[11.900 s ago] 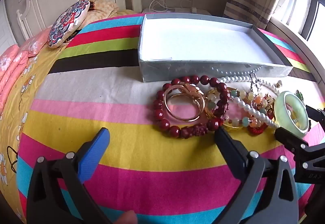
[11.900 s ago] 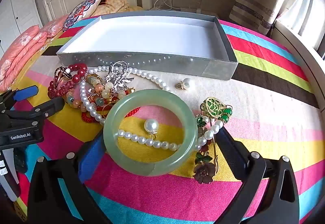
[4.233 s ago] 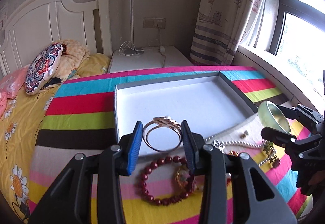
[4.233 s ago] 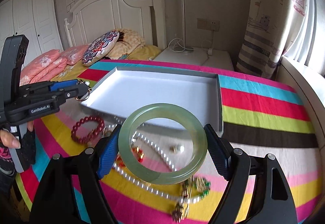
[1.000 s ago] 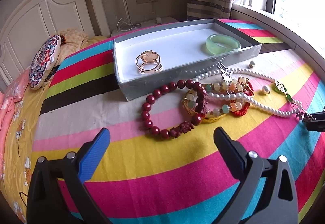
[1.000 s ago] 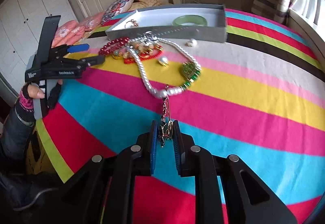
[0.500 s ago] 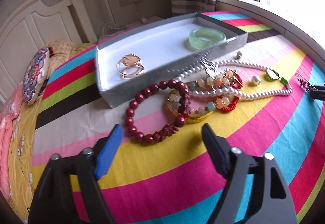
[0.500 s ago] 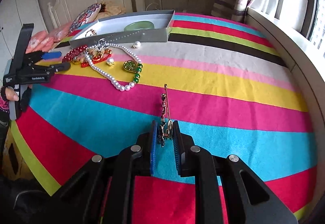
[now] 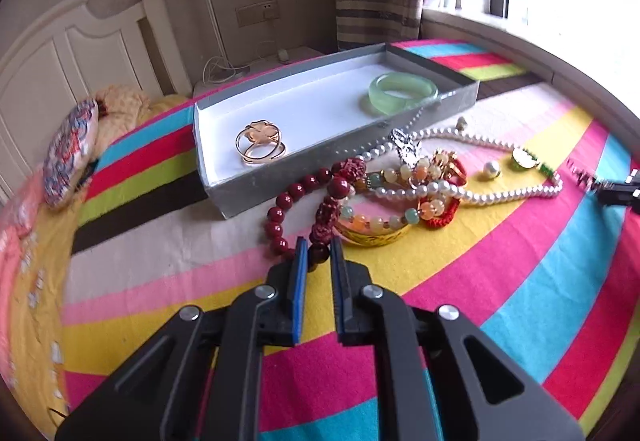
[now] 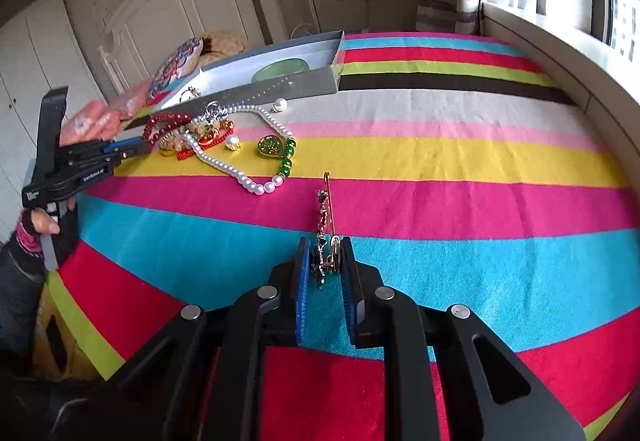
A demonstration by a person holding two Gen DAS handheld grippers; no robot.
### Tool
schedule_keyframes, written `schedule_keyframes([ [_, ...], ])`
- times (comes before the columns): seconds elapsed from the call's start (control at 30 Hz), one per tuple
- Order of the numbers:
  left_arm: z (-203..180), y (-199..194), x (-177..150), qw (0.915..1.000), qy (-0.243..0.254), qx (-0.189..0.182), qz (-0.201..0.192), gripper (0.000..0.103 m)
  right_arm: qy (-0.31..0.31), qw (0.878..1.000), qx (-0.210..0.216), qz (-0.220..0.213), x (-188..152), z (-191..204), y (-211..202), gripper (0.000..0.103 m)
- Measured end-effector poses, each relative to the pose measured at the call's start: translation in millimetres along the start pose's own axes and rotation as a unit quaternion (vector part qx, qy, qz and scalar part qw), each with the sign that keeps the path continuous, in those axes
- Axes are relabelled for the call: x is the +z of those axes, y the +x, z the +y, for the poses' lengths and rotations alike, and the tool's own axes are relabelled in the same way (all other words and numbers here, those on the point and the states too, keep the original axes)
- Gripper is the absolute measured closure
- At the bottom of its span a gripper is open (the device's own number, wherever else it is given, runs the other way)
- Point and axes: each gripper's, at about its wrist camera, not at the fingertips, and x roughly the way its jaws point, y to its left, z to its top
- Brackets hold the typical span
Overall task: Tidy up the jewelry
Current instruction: 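Lift the brooch with the right tool while the left tool grasps the red bead bracelet, then carry both items over the box and open the left tool to drop the bracelet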
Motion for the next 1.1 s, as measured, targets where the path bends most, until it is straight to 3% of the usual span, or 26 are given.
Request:
schedule_keyframes([
  [0.1,5,-7,-2,0.9997,-0.020,-0.014,-0.006,0.092,0.021,0.999,0.026,-0.001,-1,-6,-2,0.086],
  [0.33,-2,-46,4,0.9977,-0.009,0.036,-0.057,0.092,0.009,0.999,0.035,-0.009,1,8,-5,0.086],
  [0.47,-5,-63,9,0.9965,-0.002,0.041,-0.072,0.092,-0.014,0.999,0.032,-0.018,7,23,-9,0.086],
  [1.1,-15,-73,22,0.9952,0.028,0.045,-0.082,0.092,-0.091,0.995,0.029,-0.039,58,76,1,0.086],
])
